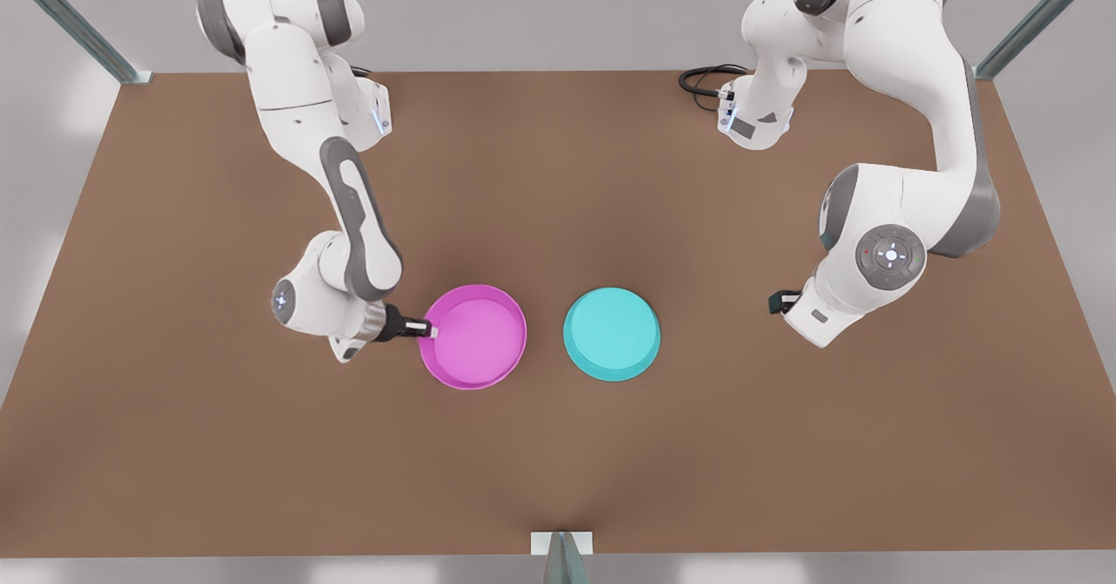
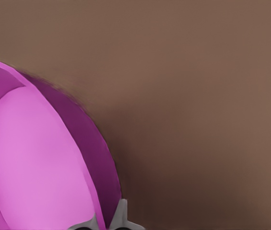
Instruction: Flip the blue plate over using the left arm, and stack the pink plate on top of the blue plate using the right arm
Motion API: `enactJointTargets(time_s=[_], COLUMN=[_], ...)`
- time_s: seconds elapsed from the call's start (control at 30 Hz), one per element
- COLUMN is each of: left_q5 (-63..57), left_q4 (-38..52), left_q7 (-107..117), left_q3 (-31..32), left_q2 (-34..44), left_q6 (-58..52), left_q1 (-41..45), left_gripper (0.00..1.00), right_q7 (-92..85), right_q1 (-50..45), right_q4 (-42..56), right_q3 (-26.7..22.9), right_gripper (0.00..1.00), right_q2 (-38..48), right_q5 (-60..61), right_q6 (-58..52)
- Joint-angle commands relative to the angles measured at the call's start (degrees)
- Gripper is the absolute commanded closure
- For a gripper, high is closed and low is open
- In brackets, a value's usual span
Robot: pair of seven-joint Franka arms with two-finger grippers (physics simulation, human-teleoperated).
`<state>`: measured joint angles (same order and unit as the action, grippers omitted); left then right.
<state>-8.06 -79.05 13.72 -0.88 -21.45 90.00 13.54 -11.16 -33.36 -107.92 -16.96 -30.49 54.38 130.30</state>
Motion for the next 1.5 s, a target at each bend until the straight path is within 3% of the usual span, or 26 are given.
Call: enactJointTargets(time_s=[0.0,0.47,0.7,0.73,0.8,0.93,1.07,1.17,1.2,1.23,1.27,1.33,1.4,1.47], left_q5=[0.0,0.0,0.0,0.0,0.0,0.0,0.0,0.0,0.1,0.7,0.9,1.0,0.9,0.9], left_q4=[0.0,0.0,0.0,0.0,0.0,0.0,0.0,0.0,0.0,0.0,0.0,0.0,0.0,0.1], left_q7=[0.0,0.0,0.0,0.0,0.0,0.0,0.0,0.0,0.0,0.0,-0.1,-0.2,-0.2,-0.3], left_q3=[0.0,0.0,0.0,0.0,0.0,0.0,0.0,0.0,0.0,0.0,0.0,0.1,0.1,0.1], left_q2=[0.0,-0.1,-0.1,-0.2,-0.2,-0.2,-0.2,-0.2,-0.3,-0.2,-0.2,-0.2,-0.2,0.1], left_q6=[0.0,0.1,0.1,0.2,0.5,0.5,0.5,0.5,0.6,0.6,0.6,1.4,1.8,1.8], left_q1=[0.0,-0.2,-0.3,-0.3,-0.4,-0.4,-0.4,-0.4,-0.4,-0.4,-0.4,-0.4,-0.4,-0.4], left_gripper=[0.00,0.00,0.00,0.00,0.00,0.00,0.00,0.00,0.00,0.00,0.00,0.00,0.00,0.00], right_q7=[1.9,31.2,37.1,37.2,37.3,37.3,36.2,23.3,14.9,12.0,11.8,10.5,8.2,7.4], right_q1=[-0.7,-21.2,-24.8,-24.8,-25.2,-25.5,-25.5,-16.7,-9.9,-3.1,3.6,13.1,19.7,24.2], right_q4=[0.1,7.7,11.8,12.3,12.4,12.4,8.1,2.2,1.6,2.4,6.0,13.3,21.3,24.7], right_q3=[0.0,-0.7,-0.7,-0.7,-0.8,-0.8,-2.0,-1.9,-1.9,-1.9,-0.9,3.7,3.8,3.7], right_gripper=[0.79,0.79,0.77,0.46,0.00,0.00,0.00,0.00,0.00,0.00,0.00,0.00,0.00,0.00], right_q2=[0.0,-5.1,-10.5,-10.7,-10.7,-10.5,-2.5,7.2,10.6,12.8,16.2,20.3,21.0,20.8], right_q5=[-0.6,3.8,4.0,3.9,3.9,3.9,3.5,2.9,1.5,-5.8,-26.0,-46.1,-51.6,-52.0], right_q6=[0.6,12.7,16.5,16.4,16.6,17.3,16.7,13.9,5.9,-2.8,-13.3,-29.2,-40.8,-42.8])
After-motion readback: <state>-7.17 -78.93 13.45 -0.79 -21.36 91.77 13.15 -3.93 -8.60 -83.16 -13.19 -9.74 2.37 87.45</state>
